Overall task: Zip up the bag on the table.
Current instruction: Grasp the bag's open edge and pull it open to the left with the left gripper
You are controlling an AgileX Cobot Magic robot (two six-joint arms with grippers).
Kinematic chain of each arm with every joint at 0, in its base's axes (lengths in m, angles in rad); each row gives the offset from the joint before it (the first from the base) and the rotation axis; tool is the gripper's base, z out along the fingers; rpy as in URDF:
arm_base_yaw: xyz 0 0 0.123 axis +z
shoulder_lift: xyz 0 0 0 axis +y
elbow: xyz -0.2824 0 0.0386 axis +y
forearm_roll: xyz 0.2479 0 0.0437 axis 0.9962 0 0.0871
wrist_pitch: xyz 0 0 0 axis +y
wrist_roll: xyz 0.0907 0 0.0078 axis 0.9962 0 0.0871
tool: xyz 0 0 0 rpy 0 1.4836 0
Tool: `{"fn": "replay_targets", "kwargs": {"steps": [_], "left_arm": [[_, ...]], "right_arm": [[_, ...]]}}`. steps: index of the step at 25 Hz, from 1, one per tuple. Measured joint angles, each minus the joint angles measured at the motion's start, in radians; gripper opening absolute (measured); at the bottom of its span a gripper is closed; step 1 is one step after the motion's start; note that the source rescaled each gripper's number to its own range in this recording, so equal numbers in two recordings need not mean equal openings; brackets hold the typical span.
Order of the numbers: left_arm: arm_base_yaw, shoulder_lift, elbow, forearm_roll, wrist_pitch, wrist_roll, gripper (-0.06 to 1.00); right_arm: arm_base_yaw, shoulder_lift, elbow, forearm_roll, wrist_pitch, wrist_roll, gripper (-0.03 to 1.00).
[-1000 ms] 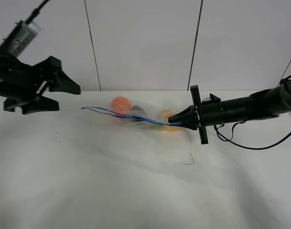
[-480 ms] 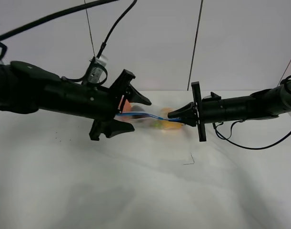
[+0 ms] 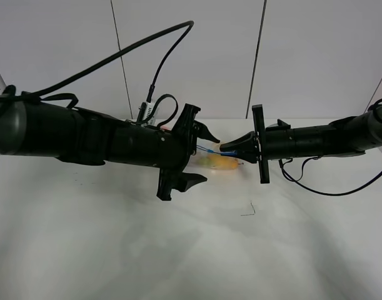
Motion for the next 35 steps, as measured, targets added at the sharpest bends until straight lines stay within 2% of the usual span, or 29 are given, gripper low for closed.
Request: {"fn": "replay_targets", "kwargs": {"steps": [6, 9, 12, 15, 22, 29, 31, 35], "left_arm": [[0.000, 0.058, -0.061, -0.005, -0.007, -0.022, 0.91], [0.000, 0.059, -0.065, -0.005, -0.026, -0.025, 0.80], [0.000, 0.059, -0.066, -0.005, -0.028, -0.038, 0.64], [0.000, 0.059, -0.066, -0.005, -0.035, -0.063, 0.55], [0.000, 0.094, -0.066, -0.005, -0.052, -0.113, 0.53], [0.000, 0.096, -0.074, -0.005, -0.058, -0.121, 0.49], [0.000, 0.096, -0.074, -0.005, -0.058, -0.124, 0.39], [0.000, 0.096, -0.075, -0.006, -0.058, -0.164, 0.02]], "right_arm": [[0.000, 0.000, 0.000, 0.001, 0.000, 0.000, 0.00], [0.000, 0.000, 0.000, 0.000, 0.000, 0.000, 0.00], [0.000, 0.000, 0.000, -0.002, 0.000, 0.000, 0.00], [0.000, 0.000, 0.000, -0.003, 0.000, 0.000, 0.00], [0.000, 0.000, 0.000, -0.004, 0.000, 0.000, 0.00], [0.000, 0.000, 0.000, -0.008, 0.000, 0.000, 0.00], [0.000, 0.000, 0.000, -0.008, 0.000, 0.000, 0.00], [0.000, 0.000, 0.000, -0.020, 0.000, 0.000, 0.00]]}}
